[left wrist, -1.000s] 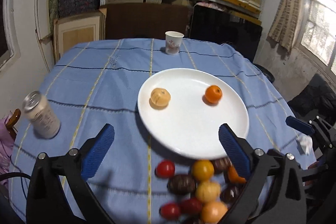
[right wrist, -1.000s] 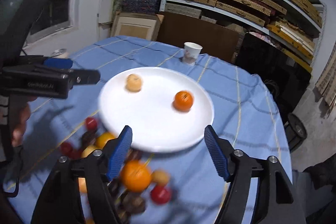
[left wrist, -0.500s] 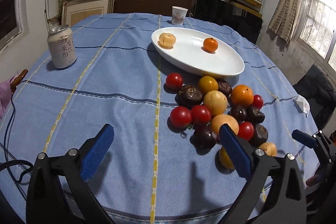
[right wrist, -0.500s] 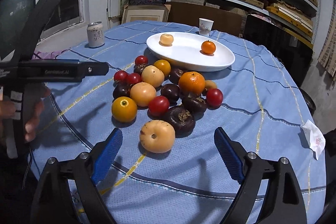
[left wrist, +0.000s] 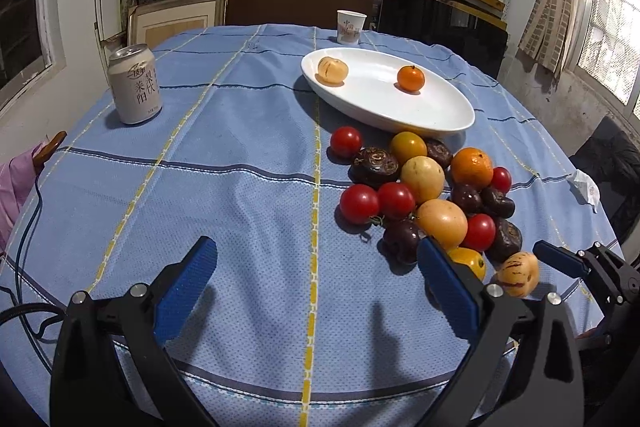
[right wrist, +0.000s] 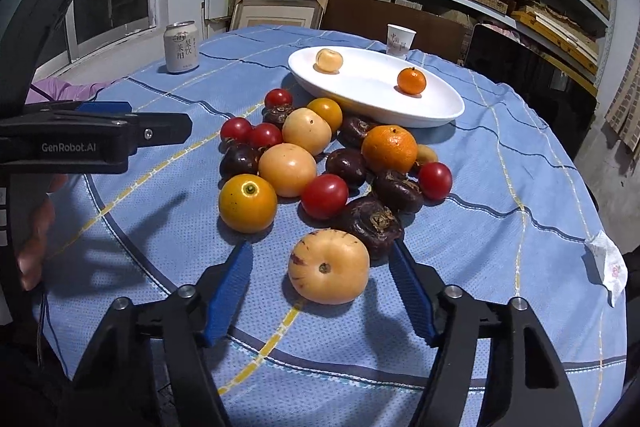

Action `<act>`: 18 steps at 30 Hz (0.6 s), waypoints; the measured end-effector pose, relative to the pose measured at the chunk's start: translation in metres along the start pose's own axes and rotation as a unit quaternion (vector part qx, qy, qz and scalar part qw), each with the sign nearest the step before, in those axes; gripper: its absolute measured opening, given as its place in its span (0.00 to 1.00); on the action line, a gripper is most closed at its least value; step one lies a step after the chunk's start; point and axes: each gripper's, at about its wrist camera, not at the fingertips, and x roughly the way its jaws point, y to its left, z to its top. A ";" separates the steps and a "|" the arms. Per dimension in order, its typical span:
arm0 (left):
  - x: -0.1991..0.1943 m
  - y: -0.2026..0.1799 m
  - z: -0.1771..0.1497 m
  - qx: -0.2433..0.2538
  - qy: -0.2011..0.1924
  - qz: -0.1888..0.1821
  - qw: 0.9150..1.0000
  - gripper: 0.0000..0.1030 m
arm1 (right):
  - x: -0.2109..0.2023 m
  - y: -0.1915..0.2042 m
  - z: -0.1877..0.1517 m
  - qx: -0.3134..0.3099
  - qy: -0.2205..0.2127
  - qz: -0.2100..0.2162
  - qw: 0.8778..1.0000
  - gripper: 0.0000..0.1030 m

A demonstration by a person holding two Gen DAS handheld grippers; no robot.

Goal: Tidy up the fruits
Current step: 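Grasp the pale dimpled peach with the right tool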

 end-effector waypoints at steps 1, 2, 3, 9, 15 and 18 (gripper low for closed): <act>0.001 -0.001 0.000 0.001 0.000 0.001 1.000 0.95 | 0.001 0.000 0.000 0.000 0.003 0.001 1.000 0.59; 0.001 -0.001 0.000 0.001 0.000 0.001 1.000 0.95 | 0.002 0.001 -0.001 -0.001 0.006 0.002 1.000 0.54; 0.001 -0.001 0.000 0.002 0.000 0.002 1.000 0.95 | 0.003 0.001 -0.001 -0.001 0.009 0.002 1.000 0.51; 0.003 0.000 -0.001 0.000 0.002 0.001 1.000 0.95 | 0.004 -0.002 -0.003 0.012 0.010 0.002 1.000 0.40; 0.004 0.000 -0.002 0.002 0.004 0.004 1.000 0.95 | 0.002 -0.003 -0.004 0.011 0.008 0.000 1.000 0.40; 0.003 -0.001 -0.003 0.002 0.003 0.007 1.000 0.95 | 0.002 -0.003 -0.003 0.014 0.006 0.000 1.000 0.40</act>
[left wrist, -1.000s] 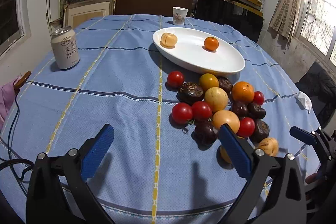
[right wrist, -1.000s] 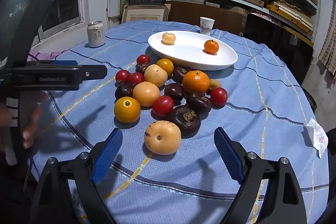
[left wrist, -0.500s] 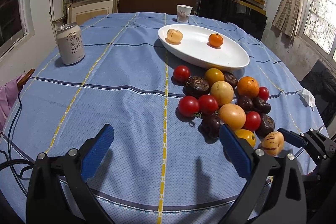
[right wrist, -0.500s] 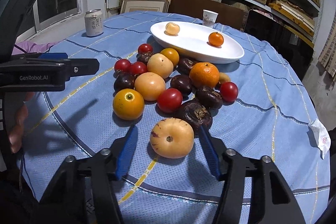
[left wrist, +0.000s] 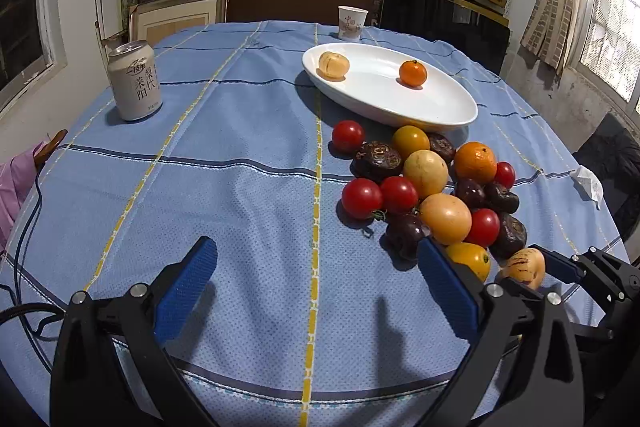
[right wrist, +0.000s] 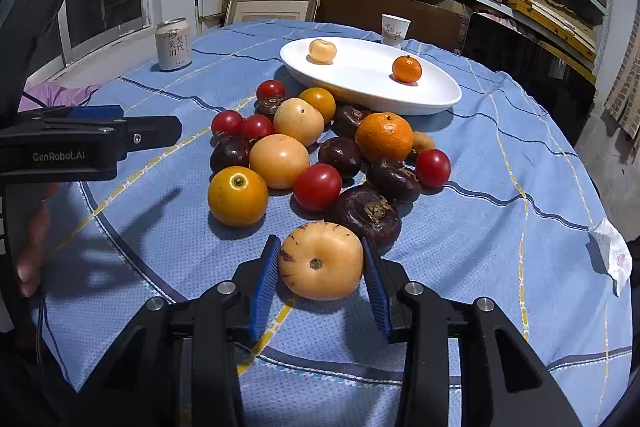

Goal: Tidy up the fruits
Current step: 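Grasp the pale dimpled peach with the right tool, then grasp the yellow round fruit with the left tool while the right tool holds the peach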

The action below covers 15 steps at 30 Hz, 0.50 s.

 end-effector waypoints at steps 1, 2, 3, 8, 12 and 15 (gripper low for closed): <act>0.000 0.000 0.000 0.001 -0.001 0.001 1.000 0.95 | 0.000 -0.001 0.000 0.001 -0.001 0.000 1.000 0.40; -0.001 -0.001 0.000 0.002 -0.002 0.002 1.000 0.95 | -0.001 -0.001 -0.001 0.001 -0.001 -0.001 1.000 0.40; -0.003 -0.003 -0.001 0.006 -0.005 0.001 1.000 0.95 | -0.002 -0.002 -0.001 0.000 0.000 -0.004 1.000 0.40; -0.014 -0.030 -0.006 0.061 -0.016 -0.019 0.998 0.95 | -0.009 -0.030 -0.006 0.014 -0.010 -0.022 1.000 0.40; -0.010 -0.060 -0.010 0.111 -0.009 -0.018 0.994 0.95 | -0.007 -0.050 -0.012 0.041 0.000 -0.011 0.999 0.40; -0.003 -0.076 -0.012 0.123 0.007 -0.027 0.992 0.95 | -0.012 -0.041 -0.015 0.010 -0.015 -0.003 1.000 0.40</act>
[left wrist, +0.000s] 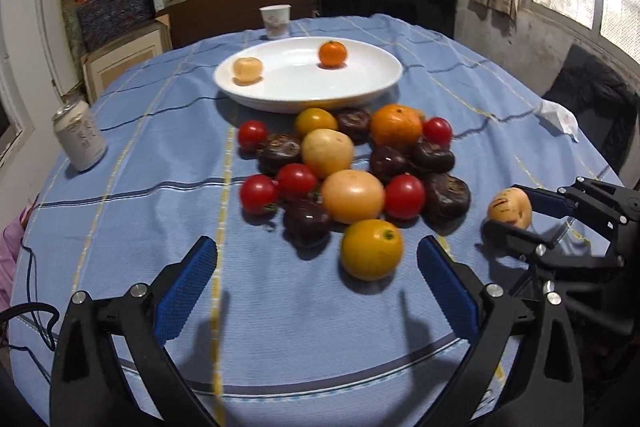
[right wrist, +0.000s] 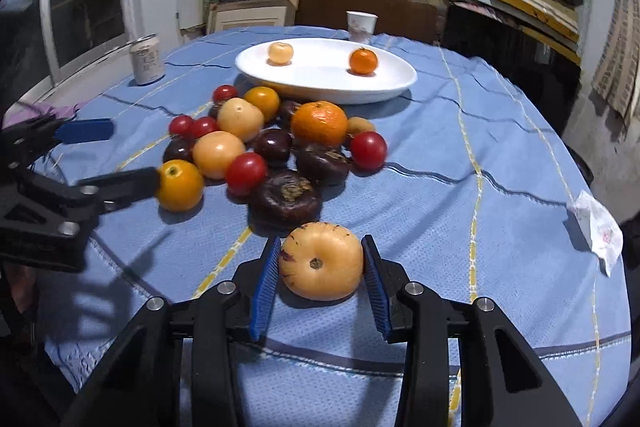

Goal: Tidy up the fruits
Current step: 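Grasp the yellow round fruit with the left tool while the right tool holds the peach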

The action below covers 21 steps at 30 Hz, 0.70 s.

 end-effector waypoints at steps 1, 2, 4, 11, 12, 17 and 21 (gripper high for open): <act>0.001 -0.005 0.000 0.003 0.001 -0.001 1.000 0.95 | -0.001 0.003 -0.001 -0.009 -0.005 0.001 1.000 0.40; 0.002 -0.007 0.000 0.004 0.001 -0.001 1.000 0.95 | -0.002 0.003 -0.001 -0.009 -0.006 0.002 1.000 0.40; 0.006 -0.013 0.000 0.008 0.005 -0.004 1.000 0.95 | -0.001 -0.003 -0.001 0.005 -0.003 0.012 1.000 0.40; 0.022 -0.028 -0.003 0.038 0.040 -0.003 0.998 0.67 | -0.003 -0.004 -0.002 0.008 -0.007 0.024 1.000 0.40; 0.025 -0.029 -0.003 0.038 0.046 -0.002 0.998 0.67 | -0.003 -0.004 -0.002 0.009 -0.008 0.024 1.000 0.40; 0.026 -0.030 -0.003 0.041 0.047 0.003 0.998 0.66 | -0.003 -0.004 -0.002 0.009 -0.008 0.025 1.000 0.40; 0.026 -0.030 -0.002 0.042 0.046 0.002 0.998 0.58 | -0.003 -0.004 -0.002 0.010 -0.008 0.025 1.000 0.40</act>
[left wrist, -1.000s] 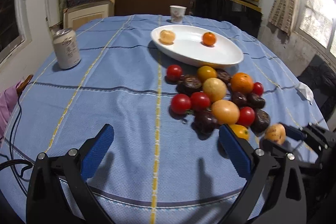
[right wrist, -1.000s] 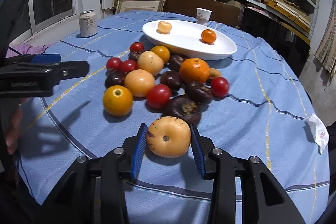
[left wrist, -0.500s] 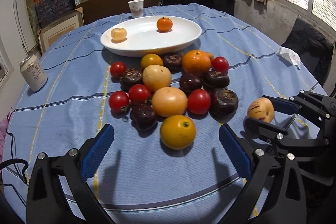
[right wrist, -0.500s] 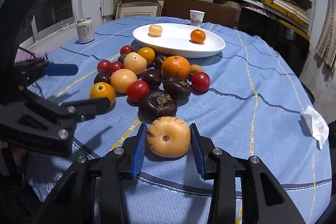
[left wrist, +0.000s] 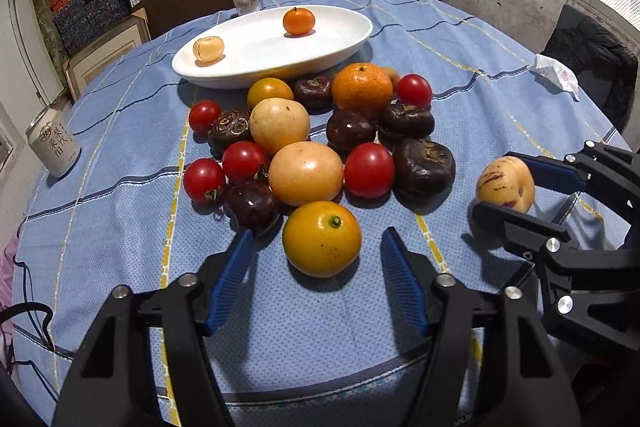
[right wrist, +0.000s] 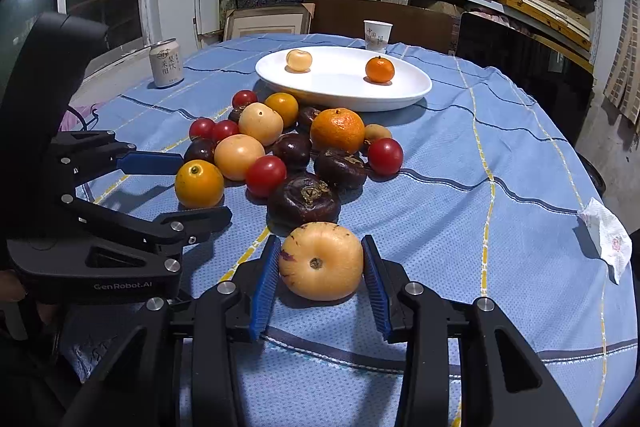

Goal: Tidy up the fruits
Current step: 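Grasp the yellow round fruit with the left tool while the right tool holds the peach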

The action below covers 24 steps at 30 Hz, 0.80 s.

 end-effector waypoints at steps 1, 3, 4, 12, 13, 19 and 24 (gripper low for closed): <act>0.000 -0.001 0.000 0.004 -0.001 -0.003 1.000 0.52 | 0.000 0.000 0.000 0.000 0.000 0.000 1.000 0.40; 0.001 -0.005 -0.002 0.015 0.002 -0.004 1.000 0.40 | 0.000 -0.001 0.000 0.001 0.001 -0.001 1.000 0.40; 0.001 -0.006 -0.002 0.016 0.002 -0.005 1.000 0.39 | 0.000 -0.002 0.000 0.002 0.001 -0.001 1.000 0.40; 0.002 0.002 -0.001 -0.002 0.006 -0.028 1.000 0.39 | 0.002 -0.003 0.000 0.006 0.004 0.000 1.000 0.40; 0.002 0.002 -0.001 -0.003 0.006 -0.029 1.000 0.39 | 0.002 -0.003 0.000 0.006 0.004 0.001 1.000 0.40; 0.002 0.004 0.000 -0.011 0.005 -0.036 0.999 0.37 | 0.003 -0.003 0.000 0.007 0.005 0.005 1.000 0.40; -0.001 0.006 0.000 -0.018 -0.002 -0.045 0.999 0.36 | 0.002 -0.003 0.000 0.008 0.003 0.008 1.000 0.40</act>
